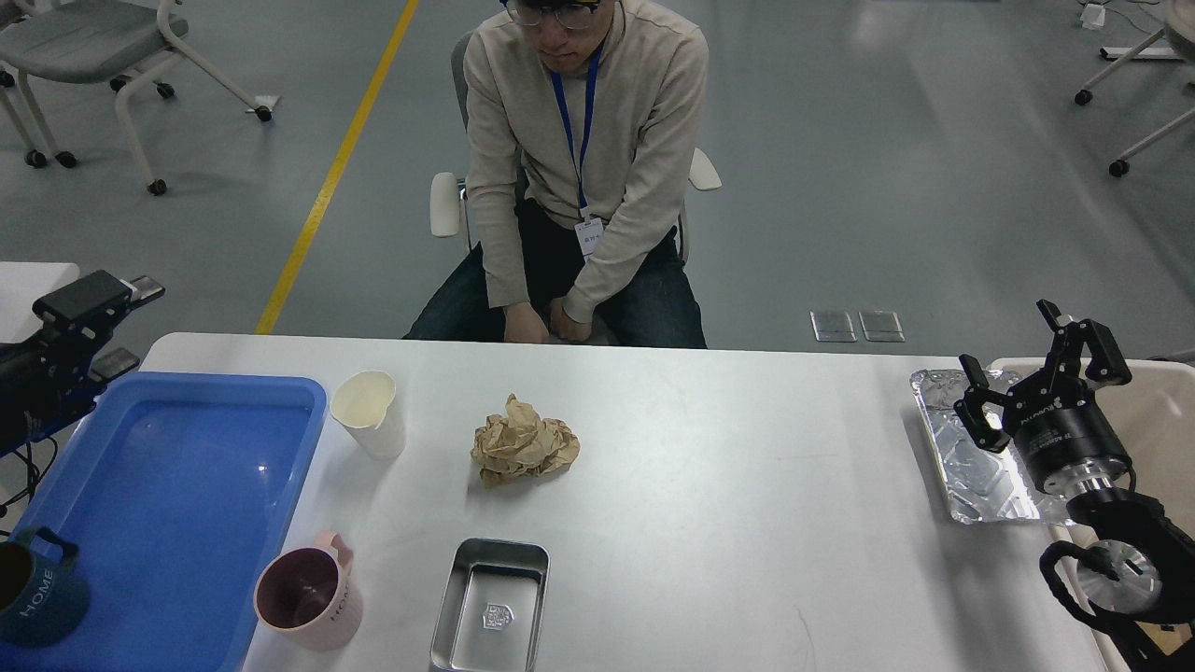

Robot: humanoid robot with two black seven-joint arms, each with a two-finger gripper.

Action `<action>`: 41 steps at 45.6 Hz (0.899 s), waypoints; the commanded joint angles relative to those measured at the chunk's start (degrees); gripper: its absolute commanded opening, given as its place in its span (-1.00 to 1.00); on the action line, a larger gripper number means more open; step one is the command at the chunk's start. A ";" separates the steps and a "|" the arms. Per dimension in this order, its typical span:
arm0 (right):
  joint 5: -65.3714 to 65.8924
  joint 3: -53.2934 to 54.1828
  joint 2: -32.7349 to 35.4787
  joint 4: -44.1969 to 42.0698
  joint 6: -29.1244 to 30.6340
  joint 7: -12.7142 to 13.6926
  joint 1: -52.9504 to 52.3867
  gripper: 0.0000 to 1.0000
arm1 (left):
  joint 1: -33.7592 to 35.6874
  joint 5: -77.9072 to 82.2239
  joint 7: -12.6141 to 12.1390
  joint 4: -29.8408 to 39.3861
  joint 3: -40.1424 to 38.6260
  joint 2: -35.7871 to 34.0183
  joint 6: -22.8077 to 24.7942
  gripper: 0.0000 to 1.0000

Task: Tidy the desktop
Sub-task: 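Lower the left gripper toward the blue tray and pink mug, then move the left gripper down to the pink mug handle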

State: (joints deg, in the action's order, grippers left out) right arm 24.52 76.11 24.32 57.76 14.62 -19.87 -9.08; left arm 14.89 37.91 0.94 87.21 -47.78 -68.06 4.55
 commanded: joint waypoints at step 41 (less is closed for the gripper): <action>1.32 -1.58 0.99 -0.81 0.14 0.00 0.29 1.00 | -0.91 13.86 2.40 7.63 8.67 -11.39 3.01 0.92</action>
State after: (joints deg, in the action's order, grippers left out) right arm 25.84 74.54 25.28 56.96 14.68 -19.84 -8.96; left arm 13.82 51.74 3.26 94.86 -39.04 -77.52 7.09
